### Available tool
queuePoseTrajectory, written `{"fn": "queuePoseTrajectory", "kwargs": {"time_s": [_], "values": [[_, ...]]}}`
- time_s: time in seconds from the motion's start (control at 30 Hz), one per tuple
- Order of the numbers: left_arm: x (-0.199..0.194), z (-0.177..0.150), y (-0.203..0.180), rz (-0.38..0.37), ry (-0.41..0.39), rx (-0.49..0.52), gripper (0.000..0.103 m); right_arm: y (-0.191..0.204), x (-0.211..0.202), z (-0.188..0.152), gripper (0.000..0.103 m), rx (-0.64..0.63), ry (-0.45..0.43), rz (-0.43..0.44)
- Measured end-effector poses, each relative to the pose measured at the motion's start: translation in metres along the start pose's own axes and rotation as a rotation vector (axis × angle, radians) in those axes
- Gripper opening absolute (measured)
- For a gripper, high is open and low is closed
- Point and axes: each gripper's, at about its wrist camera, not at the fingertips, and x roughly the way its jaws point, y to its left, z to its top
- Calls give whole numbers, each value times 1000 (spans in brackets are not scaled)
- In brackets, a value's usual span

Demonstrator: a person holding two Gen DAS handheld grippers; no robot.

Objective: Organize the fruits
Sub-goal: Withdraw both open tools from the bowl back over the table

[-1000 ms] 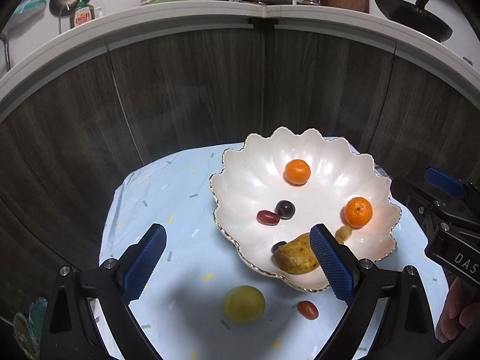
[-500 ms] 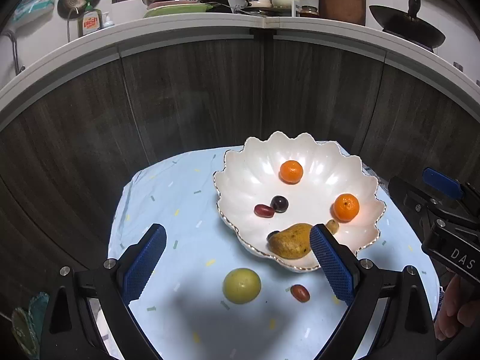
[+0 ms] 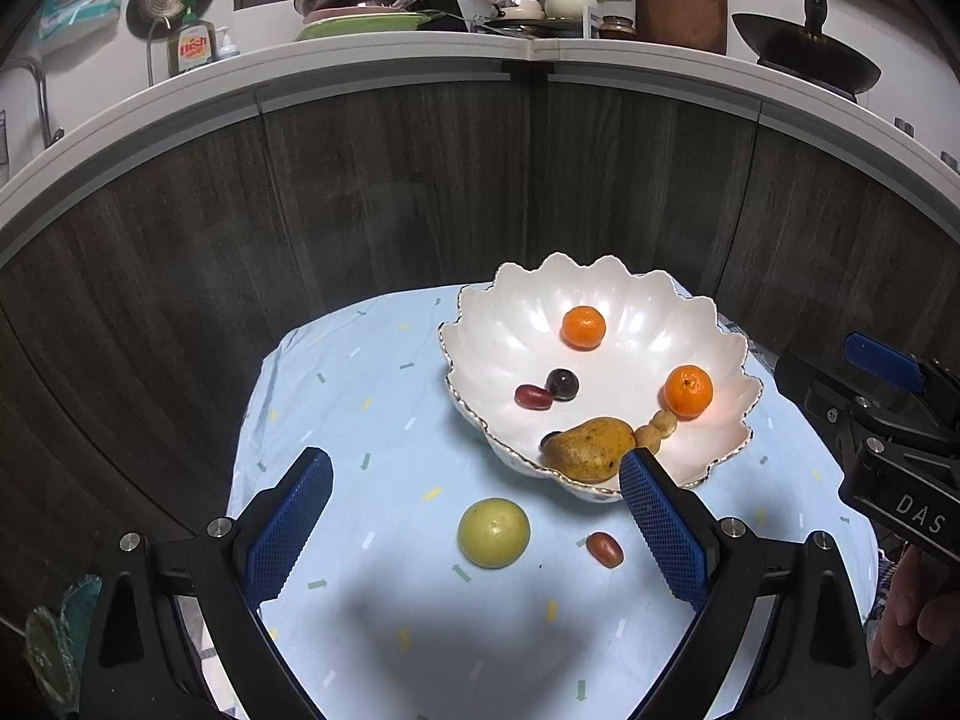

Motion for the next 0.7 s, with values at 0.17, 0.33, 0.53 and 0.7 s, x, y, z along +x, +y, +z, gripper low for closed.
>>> {"fn": "queuePoseTrajectory", "kwargs": {"time_s": [0.17,0.33,0.53,0.7], "values": [[-5,-4,2,4,-3,1,98,2,-3,-4,80,-6,6,3],[-5,-11,2,5,4,5,98,3,-4,-10,80,-10,15,-1],[-5,-18,3,4,14,7,98,4,-5,-14,80,-13,17,-6],[-3,-26,4,4,22,14,98,4,-4,-21,80,-13,24,-11]]}}
